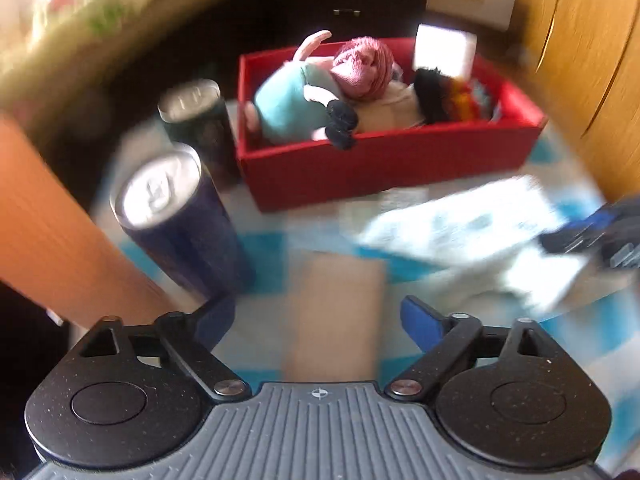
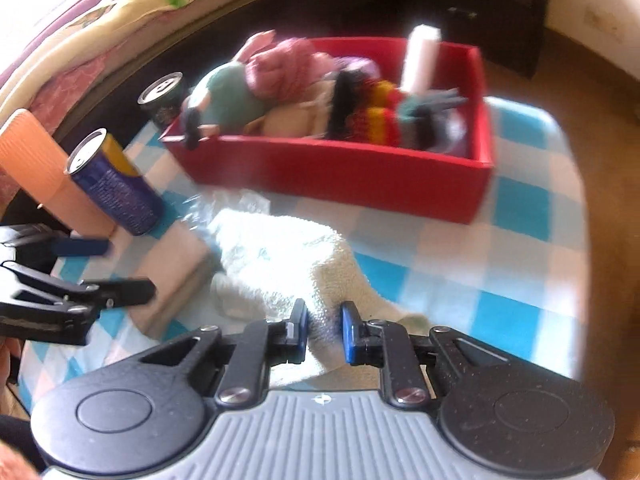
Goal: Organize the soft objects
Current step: 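Move the left tool toward the beige sponge while the right tool reaches the white towel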
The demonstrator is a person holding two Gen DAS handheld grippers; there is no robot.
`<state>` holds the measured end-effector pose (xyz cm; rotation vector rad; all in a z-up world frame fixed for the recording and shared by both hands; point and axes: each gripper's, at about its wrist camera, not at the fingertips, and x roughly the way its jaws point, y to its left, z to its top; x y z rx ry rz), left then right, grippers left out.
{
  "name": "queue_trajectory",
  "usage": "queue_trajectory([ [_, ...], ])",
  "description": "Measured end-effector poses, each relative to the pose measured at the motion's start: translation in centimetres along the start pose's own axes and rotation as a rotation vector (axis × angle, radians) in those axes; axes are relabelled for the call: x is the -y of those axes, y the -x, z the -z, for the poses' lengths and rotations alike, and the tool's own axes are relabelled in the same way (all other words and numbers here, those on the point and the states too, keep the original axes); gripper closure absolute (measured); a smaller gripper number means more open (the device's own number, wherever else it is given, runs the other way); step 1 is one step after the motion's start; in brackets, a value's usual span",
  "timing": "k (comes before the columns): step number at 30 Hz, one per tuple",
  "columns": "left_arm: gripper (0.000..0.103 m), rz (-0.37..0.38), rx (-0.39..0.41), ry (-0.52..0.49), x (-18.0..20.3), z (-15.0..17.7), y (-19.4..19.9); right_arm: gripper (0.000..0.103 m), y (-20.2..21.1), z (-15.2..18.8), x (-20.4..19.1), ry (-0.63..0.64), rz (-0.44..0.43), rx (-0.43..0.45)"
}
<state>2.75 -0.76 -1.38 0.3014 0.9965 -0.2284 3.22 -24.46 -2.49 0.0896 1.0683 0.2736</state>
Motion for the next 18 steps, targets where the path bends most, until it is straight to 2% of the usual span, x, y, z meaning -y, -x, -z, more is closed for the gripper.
queue_trajectory([
  [1,0.012,-0.038,-0.001,-0.033,0.7,0.2,-0.4,0.103,0.0,0.0,0.2,-0.013,0.0,0.001],
  [3,0.012,-0.021,-0.026,-0.057,1.5,0.4,-1.5,0.103,-0.4,-0.1,0.3,-0.026,0.012,0.003],
  [13,0.015,-0.008,-0.115,-0.012,1.6,1.1,-3.7,0.102,-2.6,0.2,-2.1,0.087,0.013,-0.077],
  [15,0.015,0.018,-0.133,0.005,1.3,1.2,-4.2,0.091,-3.2,0.2,-2.7,0.098,0.012,-0.079],
  [17,0.014,0.029,-0.135,0.023,1.2,0.8,-4.7,0.071,-3.8,0.3,-3.2,0.123,-0.004,-0.097],
  [18,0.014,0.033,-0.137,0.029,1.0,0.7,-4.8,0.065,-4.0,0.3,-3.5,0.139,-0.005,-0.101],
])
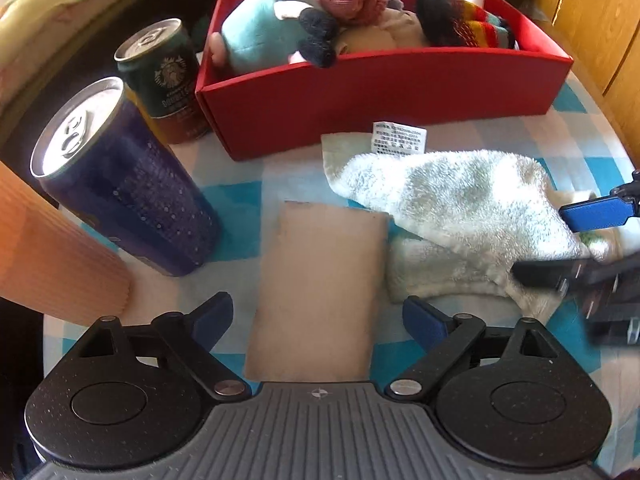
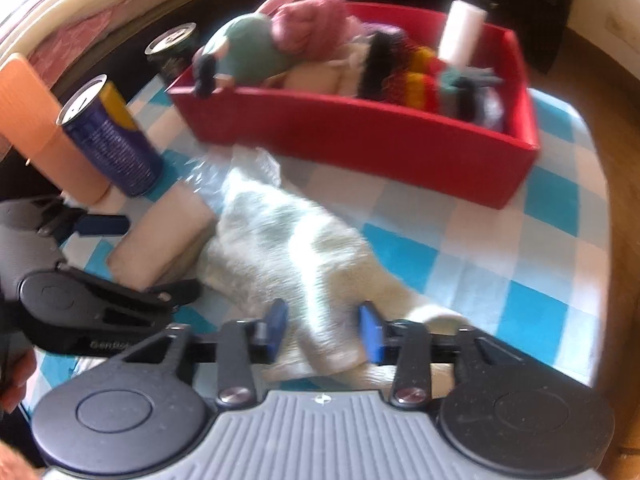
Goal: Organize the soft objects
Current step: 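Move the left tool toward the beige sponge while the right tool reaches the white towel, then grasp the beige sponge with the left tool while the right tool grasps the white towel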
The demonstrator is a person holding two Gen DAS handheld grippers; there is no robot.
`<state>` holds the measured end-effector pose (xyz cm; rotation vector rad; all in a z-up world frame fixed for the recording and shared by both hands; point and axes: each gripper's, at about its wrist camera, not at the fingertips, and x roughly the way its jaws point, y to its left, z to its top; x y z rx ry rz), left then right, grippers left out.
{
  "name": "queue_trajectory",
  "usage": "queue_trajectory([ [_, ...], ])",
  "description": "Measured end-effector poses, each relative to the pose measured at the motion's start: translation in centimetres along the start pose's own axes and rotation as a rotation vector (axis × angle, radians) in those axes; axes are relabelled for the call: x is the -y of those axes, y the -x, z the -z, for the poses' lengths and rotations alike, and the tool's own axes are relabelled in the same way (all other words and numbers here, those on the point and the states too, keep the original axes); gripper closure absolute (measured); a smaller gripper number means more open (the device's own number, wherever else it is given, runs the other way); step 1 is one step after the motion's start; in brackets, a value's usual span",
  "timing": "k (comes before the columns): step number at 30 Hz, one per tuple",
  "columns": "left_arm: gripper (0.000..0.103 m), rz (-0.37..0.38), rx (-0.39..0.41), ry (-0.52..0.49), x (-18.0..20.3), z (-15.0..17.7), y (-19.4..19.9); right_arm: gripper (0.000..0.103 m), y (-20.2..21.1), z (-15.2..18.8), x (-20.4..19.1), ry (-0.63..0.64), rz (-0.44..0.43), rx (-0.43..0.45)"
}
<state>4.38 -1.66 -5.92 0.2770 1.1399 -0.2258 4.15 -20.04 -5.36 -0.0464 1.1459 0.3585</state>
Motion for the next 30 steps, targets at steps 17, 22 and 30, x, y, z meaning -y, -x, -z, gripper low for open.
queue_trajectory([
  [17,0.044,0.051,-0.009,0.0,0.0,0.6,1.0,0.094,-0.8,0.0,0.4,-0.026,0.055,-0.011],
  [22,0.044,0.055,-0.006,-0.014,0.7,0.4,1.3,0.101,0.8,0.2,0.7,-0.044,0.056,0.01],
  [30,0.044,0.074,0.071,0.012,0.1,-1.5,3.4,0.103,4.5,0.0,0.9,-0.099,0.025,0.117],
])
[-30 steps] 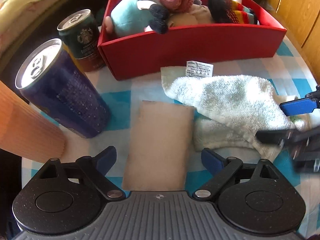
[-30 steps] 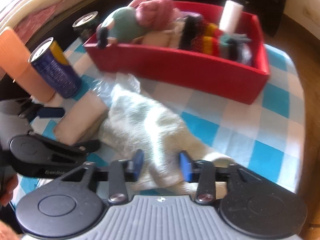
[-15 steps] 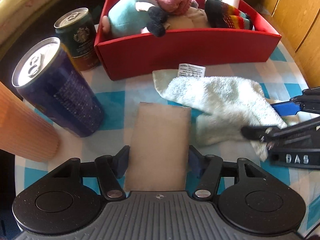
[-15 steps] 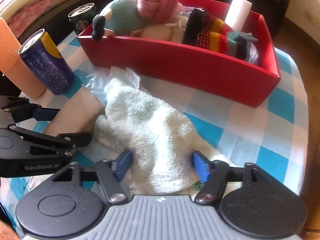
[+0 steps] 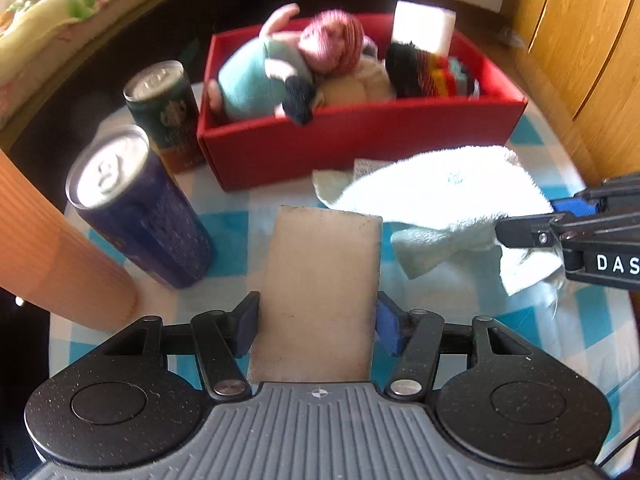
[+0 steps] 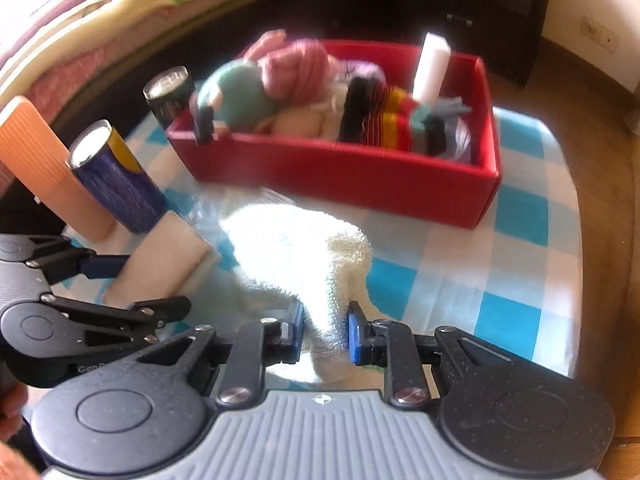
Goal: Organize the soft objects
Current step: 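Grasp the beige sponge with the left tool while the right tool grasps the white towel, then carry the sponge over the red box with the left tool while the right tool carries the towel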
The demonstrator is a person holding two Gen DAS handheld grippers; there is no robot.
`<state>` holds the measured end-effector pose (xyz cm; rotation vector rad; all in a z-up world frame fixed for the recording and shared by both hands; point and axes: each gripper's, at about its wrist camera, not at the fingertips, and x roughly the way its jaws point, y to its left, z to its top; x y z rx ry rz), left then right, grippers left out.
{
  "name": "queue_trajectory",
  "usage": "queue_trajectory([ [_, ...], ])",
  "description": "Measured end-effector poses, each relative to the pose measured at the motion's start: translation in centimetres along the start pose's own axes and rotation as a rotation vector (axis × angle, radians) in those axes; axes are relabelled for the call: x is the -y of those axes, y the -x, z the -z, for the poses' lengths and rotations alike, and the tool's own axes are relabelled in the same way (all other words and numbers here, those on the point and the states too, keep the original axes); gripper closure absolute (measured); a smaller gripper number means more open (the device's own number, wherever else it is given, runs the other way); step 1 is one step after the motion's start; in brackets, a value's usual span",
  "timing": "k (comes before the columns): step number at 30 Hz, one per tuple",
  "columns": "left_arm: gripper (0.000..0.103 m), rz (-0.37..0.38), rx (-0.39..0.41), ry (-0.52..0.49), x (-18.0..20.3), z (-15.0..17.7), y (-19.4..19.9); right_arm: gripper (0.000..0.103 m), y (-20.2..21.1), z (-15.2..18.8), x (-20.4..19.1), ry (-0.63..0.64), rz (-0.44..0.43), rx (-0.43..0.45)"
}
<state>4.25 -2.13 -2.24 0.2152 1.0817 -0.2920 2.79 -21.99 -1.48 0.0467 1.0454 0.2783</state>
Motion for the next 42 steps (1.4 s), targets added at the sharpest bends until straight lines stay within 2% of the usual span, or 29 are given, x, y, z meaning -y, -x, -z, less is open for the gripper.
queue_trajectory([
  [18,0.044,0.012,0.105,0.016,0.3,-2.6,4.0,0.103,5.9,-2.3,-0.8,-0.083,-0.086,0.209],
  [31,0.044,-0.017,0.2,-0.014,0.7,-8.6,6.0,0.103,7.9,-6.0,0.9,-0.157,-0.093,0.337],
  [42,0.044,-0.028,0.226,-0.05,1.8,-12.2,4.3,0.103,7.0,-8.6,2.1,-0.166,-0.056,0.365],
])
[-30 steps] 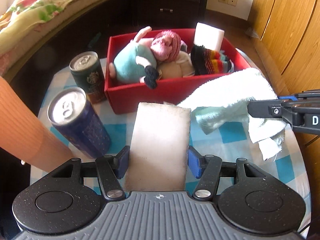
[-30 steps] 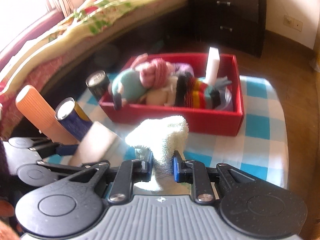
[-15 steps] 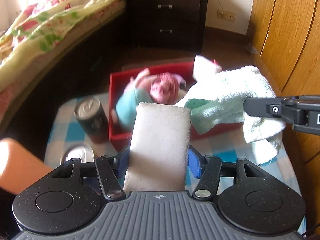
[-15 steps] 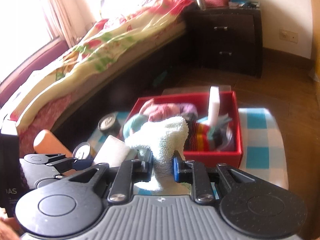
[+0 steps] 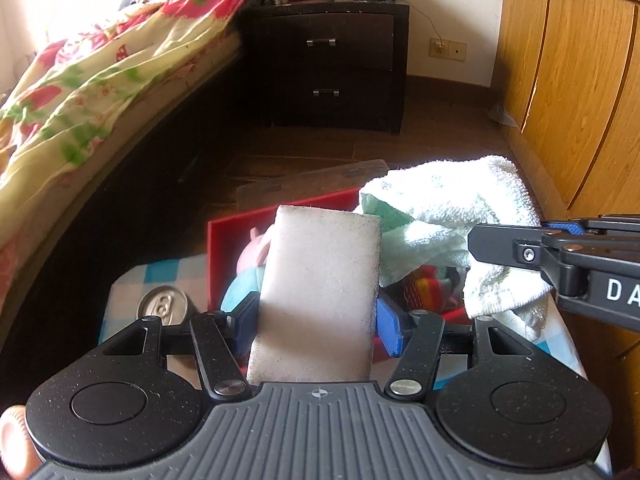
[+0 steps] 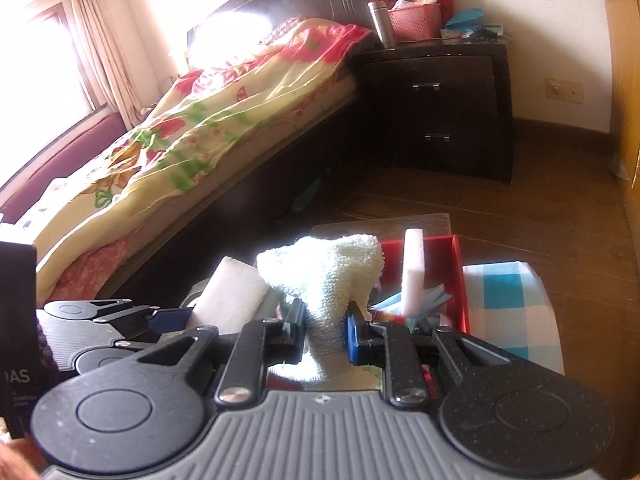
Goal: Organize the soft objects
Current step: 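Carry the sponge over the red box with the left tool while the right tool carries the towel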
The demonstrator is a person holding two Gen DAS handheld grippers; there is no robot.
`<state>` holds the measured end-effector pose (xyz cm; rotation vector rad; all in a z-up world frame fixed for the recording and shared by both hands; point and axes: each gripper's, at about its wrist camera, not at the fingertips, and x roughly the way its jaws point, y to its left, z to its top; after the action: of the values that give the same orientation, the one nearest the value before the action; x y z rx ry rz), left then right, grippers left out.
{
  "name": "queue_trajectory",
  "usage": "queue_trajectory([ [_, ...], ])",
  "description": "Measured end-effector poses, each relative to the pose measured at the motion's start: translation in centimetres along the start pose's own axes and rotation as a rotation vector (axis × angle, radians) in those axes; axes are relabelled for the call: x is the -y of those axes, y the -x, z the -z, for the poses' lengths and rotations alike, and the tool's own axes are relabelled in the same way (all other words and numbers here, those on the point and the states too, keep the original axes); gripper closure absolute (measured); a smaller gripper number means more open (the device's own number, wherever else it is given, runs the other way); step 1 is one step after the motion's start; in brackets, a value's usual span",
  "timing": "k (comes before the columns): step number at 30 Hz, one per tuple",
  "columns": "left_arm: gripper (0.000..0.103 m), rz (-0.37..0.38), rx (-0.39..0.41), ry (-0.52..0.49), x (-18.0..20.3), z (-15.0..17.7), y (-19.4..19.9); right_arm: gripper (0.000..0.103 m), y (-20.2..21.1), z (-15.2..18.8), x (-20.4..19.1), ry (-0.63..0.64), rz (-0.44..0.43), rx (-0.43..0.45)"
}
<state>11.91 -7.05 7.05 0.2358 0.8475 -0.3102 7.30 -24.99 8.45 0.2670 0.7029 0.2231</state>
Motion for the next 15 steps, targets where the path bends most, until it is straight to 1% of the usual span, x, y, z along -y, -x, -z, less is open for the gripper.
queue_trajectory([
  [6,0.043,-0.011,0.003,0.011,-0.5,-1.3,-1.6,0.103,-2.0,-0.7,0.9,-0.008,0.027,0.007],
  [15,0.043,-0.036,0.005,0.025,-1.3,-3.0,-4.3,0.103,-6.1,-2.1,1.9,0.001,0.073,-0.012],
])
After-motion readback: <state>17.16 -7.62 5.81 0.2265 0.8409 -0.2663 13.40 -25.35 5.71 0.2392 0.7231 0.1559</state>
